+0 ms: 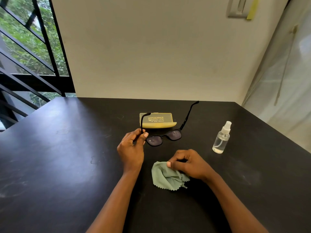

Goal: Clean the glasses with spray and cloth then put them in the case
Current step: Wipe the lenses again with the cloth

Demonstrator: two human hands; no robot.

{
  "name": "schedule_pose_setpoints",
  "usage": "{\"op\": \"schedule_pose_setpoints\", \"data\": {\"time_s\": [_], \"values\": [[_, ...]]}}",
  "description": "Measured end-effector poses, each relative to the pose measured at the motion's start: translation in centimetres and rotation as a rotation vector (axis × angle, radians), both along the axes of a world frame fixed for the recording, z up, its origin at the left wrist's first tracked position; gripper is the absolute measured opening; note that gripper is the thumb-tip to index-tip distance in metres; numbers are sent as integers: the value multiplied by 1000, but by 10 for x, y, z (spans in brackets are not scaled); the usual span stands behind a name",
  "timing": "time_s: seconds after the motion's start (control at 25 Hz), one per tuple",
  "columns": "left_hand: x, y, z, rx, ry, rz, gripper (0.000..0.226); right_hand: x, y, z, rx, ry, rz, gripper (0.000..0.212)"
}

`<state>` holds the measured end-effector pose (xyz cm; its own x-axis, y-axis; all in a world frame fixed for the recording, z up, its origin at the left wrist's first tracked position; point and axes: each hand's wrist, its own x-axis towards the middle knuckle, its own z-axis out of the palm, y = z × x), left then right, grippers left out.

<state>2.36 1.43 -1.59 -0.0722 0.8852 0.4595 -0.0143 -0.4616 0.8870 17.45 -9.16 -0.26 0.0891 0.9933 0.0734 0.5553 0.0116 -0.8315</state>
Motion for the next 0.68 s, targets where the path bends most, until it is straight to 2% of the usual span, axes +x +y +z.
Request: {"op": "schedule_pose_setpoints", "data": {"time_s": [0.12, 0.24, 0.32, 0.4, 0.44, 0.52, 0.6, 0.68], "values": [[1, 0, 0, -11, -3, -3, 27, 0, -1, 10, 102, 381, -51, 17], [0, -1, 0, -2, 0, -4, 27, -1, -1, 25, 236, 742, -79, 8], [1, 0, -1, 2, -6, -3, 28, 0, 4, 33, 247, 935, -142, 11], [2, 0, 0, -4, -14, -7, 27, 1, 12, 36, 250, 1046, -217, 19], [3, 0, -1, -4, -17, -10, 27, -2, 16, 36, 255, 1048, -268, 18], [3, -1, -2, 3, -9, -18, 27, -10, 24, 30, 257, 908, -368, 21], [3, -1, -2, 18, 6, -23, 27, -17, 30, 18, 259, 610, -459, 20], [4, -2, -2, 44, 31, -21, 27, -19, 33, 4, 301, 158, -504, 13]]}}
